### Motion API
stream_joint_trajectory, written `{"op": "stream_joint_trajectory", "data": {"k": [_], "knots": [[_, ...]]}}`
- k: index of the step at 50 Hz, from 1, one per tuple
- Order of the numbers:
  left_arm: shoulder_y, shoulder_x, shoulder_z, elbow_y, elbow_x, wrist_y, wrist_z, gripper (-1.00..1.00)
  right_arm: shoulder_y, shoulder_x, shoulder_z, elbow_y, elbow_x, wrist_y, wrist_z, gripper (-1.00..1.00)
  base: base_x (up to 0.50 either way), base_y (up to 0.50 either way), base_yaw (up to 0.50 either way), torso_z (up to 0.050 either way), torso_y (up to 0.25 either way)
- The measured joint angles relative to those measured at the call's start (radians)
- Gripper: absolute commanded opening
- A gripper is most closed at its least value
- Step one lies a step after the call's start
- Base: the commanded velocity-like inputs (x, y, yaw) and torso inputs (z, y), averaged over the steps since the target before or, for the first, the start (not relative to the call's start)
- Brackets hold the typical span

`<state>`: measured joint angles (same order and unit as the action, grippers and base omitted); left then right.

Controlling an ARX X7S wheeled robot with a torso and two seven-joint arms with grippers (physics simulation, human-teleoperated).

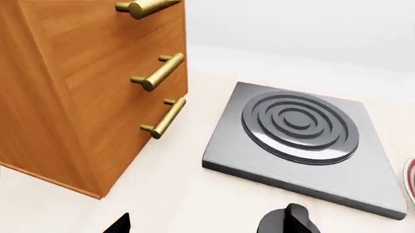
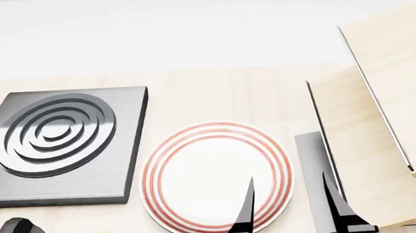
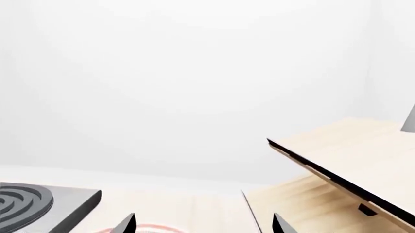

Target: Pick up the akita bowl and put it on the plate.

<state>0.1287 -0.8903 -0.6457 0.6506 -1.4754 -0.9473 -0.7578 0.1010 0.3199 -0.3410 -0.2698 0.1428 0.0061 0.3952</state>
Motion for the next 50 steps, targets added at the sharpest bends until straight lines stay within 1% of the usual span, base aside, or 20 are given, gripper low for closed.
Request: {"op": "stream_joint_trajectory", "data": {"k": [13,21,35,50], "knots": [[0.006,-0.064,0.076,-0.044,-0.096,-0.077,-0.048,1.00,0.007,-0.003,-0.001,0.027,0.009,-0.011,-0.002,1.00,0.00,0.00,0.00,0.000,0.000],[0.021,-0.092,0.092,-0.065,-0.133,-0.109,-0.049,1.00,0.011,-0.004,-0.002,0.042,0.015,-0.017,-0.003,1.00,0.00,0.00,0.00,0.000,0.000],[0.052,-0.121,0.087,-0.089,-0.160,-0.141,-0.050,1.00,0.019,-0.005,-0.006,0.058,0.023,-0.018,-0.004,1.00,0.00,0.00,0.00,0.000,0.000],[0.114,-0.121,0.026,-0.089,-0.168,-0.167,-0.051,1.00,0.025,-0.005,-0.008,0.069,0.031,-0.020,-0.003,1.00,0.00,0.00,0.00,0.000,0.000]]}}
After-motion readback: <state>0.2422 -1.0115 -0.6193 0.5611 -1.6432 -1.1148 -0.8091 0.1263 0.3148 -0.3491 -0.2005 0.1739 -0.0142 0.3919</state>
